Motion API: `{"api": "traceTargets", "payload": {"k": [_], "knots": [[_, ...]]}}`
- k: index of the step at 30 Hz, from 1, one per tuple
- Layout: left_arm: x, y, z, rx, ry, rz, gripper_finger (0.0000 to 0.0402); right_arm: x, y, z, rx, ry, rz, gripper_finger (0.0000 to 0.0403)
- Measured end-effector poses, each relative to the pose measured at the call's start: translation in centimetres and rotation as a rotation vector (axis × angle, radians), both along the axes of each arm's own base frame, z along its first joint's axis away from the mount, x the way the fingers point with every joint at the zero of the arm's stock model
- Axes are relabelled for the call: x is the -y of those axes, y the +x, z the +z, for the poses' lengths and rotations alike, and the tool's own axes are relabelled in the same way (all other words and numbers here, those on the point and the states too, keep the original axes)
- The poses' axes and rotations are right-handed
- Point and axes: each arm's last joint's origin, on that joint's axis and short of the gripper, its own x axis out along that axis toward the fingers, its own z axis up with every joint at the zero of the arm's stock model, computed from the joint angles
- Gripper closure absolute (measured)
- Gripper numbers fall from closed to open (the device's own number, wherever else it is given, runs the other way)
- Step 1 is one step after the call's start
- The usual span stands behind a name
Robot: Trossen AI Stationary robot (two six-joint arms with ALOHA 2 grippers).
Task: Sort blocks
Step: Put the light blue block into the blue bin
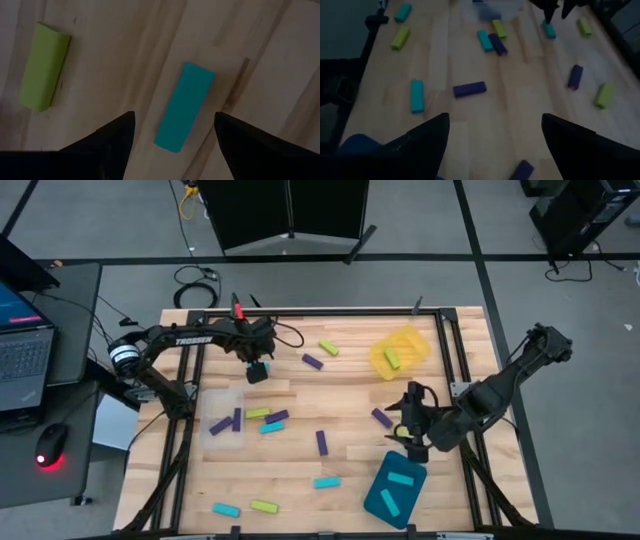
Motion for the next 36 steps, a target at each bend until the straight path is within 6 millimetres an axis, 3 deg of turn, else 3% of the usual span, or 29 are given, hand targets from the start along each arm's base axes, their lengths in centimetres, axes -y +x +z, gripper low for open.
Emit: {"api": "traceTargets", "payload": {"k": [4,15,18,22,25,31,36], "knots": [[0.0,0.2,-0.4,0.006,-0.029,-0.034,0.0121,0.5,0.3,0.0,-0.002,-0.021,-0.007,0.0074],[-0.7,1.5,-4.0,-0.076,-0.089,-0.092,0.0126,0.7,0.4,0.0,-0.001,0.005,-0.029,0.0084],[-0.8,1.6,-4.9,-0.101,-0.109,-0.098,0.0152,0.7,0.4,0.0,-0.001,0.007,-0.03,0.0086],[-0.8,1.7,-5.1,-0.108,-0.126,-0.099,0.0231,0.7,0.4,0.0,-0.001,0.004,-0.027,0.0089],[-0.9,2.0,-4.6,-0.107,-0.122,-0.09,0.0303,0.6,0.5,0.1,0.01,0.001,-0.017,0.0091],[-1.0,3.6,-1.4,-0.01,0.0,-0.06,0.0301,0.6,0.5,1.1,0.089,0.019,0.014,0.0097],[1.2,6.0,2.7,0.176,0.022,-0.095,0.0301,1.1,-0.1,2.7,0.204,-0.005,0.044,0.0102]]}}
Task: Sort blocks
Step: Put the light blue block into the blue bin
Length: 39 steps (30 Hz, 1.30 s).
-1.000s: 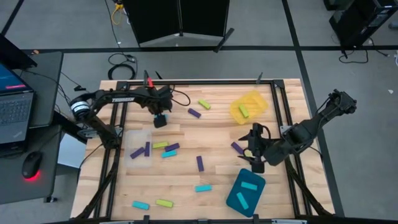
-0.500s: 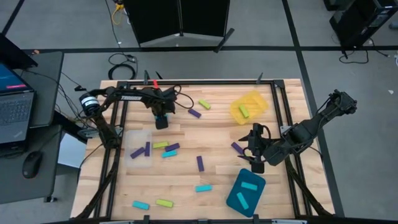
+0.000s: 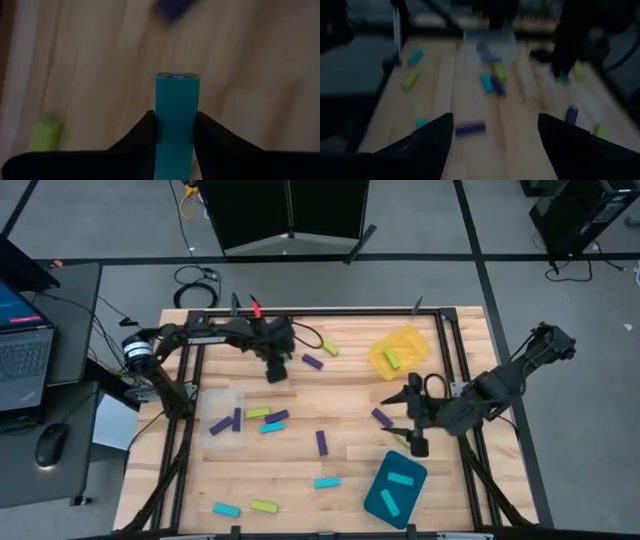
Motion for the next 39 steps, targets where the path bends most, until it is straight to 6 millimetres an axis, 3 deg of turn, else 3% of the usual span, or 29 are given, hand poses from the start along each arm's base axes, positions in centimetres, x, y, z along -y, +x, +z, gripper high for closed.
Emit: {"api": "traceTargets", "payload": {"k": [4,9,13,19,23,29,37,39], "knots": [[3.7,3.4,4.2,0.264,0.01,-0.096,0.0301,0.7,-0.8,2.8,0.202,-0.029,0.027,0.0107],[10.6,8.2,6.5,0.576,-0.002,-0.247,0.0301,1.8,-2.5,6.6,0.48,-0.077,0.031,0.0112],[15.7,11.7,6.3,0.732,-0.034,-0.324,0.0301,2.7,-3.4,8.5,0.625,-0.11,0.014,0.0112],[21.4,17.0,4.6,0.87,-0.122,-0.444,0.0301,3.4,-3.6,9.2,0.681,-0.114,-0.028,0.0108],[23.6,20.3,2.8,0.864,-0.181,-0.516,0.0301,3.5,-3.2,9.1,0.676,-0.1,-0.045,0.011],[25.6,23.3,1.4,0.879,-0.291,-0.588,0.0301,3.4,-2.9,8.6,0.641,-0.054,-0.049,0.0113],[27.3,24.5,-2.5,0.784,-0.4,-0.621,0.0299,3.3,-2.8,7.9,0.581,-0.012,-0.052,0.0099],[27.4,24.4,-2.7,0.76,-0.402,-0.62,0.0268,3.3,-2.7,7.8,0.578,-0.014,-0.051,0.0096]]}}
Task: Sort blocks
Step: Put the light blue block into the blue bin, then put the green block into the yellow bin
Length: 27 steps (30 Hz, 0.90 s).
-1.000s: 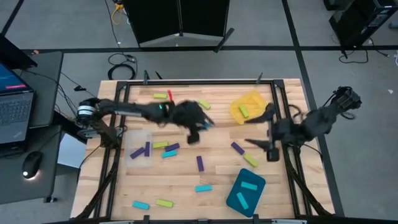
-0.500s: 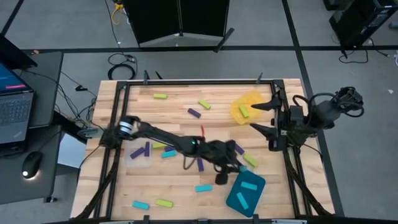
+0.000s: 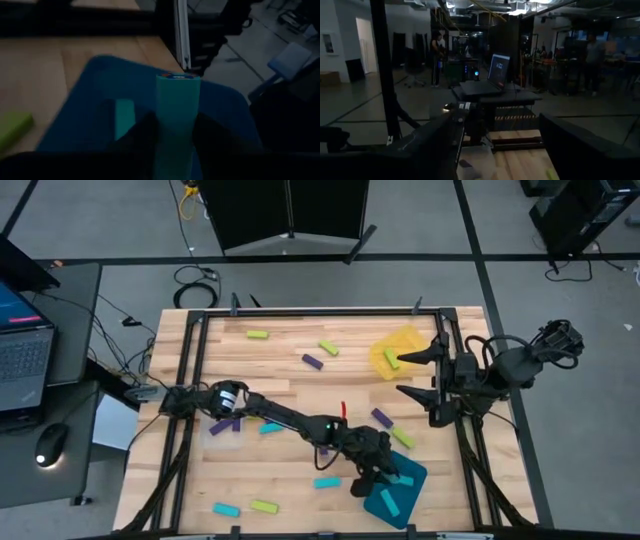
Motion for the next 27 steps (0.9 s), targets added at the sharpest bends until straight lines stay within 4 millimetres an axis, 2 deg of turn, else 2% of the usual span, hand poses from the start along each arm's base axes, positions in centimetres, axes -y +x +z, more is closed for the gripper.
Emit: {"api": "traceTargets", "payload": {"k": [4,6,9,12,16,20,23,27], "knots": [[-0.6,-0.3,1.4,0.005,0.019,-0.017,0.0159,-0.3,-0.3,-0.1,-0.015,-0.024,0.019,0.0093],[-1.1,-0.3,2.7,0.041,0.027,0.012,0.0122,-0.4,-0.4,-0.2,-0.027,-0.029,0.029,0.0093],[-2.1,-1.1,4.5,0.093,0.063,0.058,0.0108,-0.4,-0.6,-0.4,-0.047,-0.023,0.009,0.0094],[-3.5,-3.1,6.1,0.134,0.083,0.093,0.0124,-0.3,-0.6,-0.9,-0.088,-0.018,-0.031,0.0095],[-6.2,-7.6,8.2,0.218,0.08,0.187,0.0159,0.1,-0.3,-1.9,-0.167,0.005,-0.114,0.0094],[-8.8,-13.5,9.0,0.256,0.092,0.333,0.0185,1.3,1.1,-3.3,-0.256,0.034,-0.228,0.0094],[-10.6,-18.0,10.1,0.271,0.121,0.478,0.0194,2.9,3.1,-4.7,-0.329,0.062,-0.333,0.0096],[-13.2,-23.0,11.3,0.235,0.13,0.682,0.0196,6.4,6.7,-7.2,-0.468,0.136,-0.388,0.0096]]}}
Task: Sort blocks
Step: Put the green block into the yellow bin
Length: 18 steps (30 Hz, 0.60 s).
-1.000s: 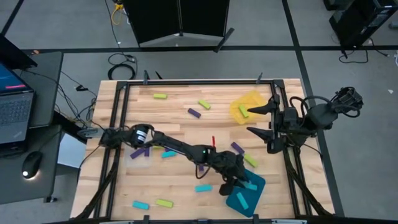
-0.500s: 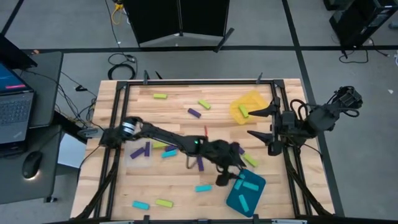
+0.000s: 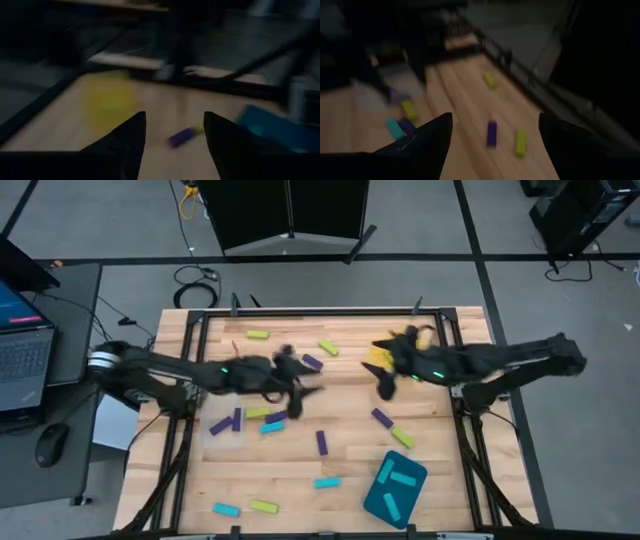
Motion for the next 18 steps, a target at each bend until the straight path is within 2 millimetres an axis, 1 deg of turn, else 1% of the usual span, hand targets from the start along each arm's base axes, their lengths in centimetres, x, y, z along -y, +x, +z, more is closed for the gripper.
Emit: {"api": "traceTargets", "payload": {"k": [4,7,11,14,18], "knots": [[-2.2,-3.6,1.1,-0.08,-0.02,0.147,0.0196,5.0,3.4,-3.6,-0.138,0.146,-0.016,0.0096],[-4.0,-5.4,1.5,-0.124,-0.038,0.244,0.0196,8.8,5.1,-6.4,-0.224,0.227,-0.038,0.0096],[-6.7,-6.8,1.8,-0.207,-0.076,0.358,0.0196,13.5,6.6,-9.5,-0.331,0.283,-0.111,0.0096],[-8.3,-7.4,1.9,-0.237,-0.099,0.407,0.0196,15.5,7.7,-10.9,-0.389,0.318,-0.114,0.0096],[-9.8,-8.0,1.8,-0.252,-0.123,0.432,0.0196,16.9,9.8,-12.0,-0.421,0.325,-0.101,0.0096]]}}
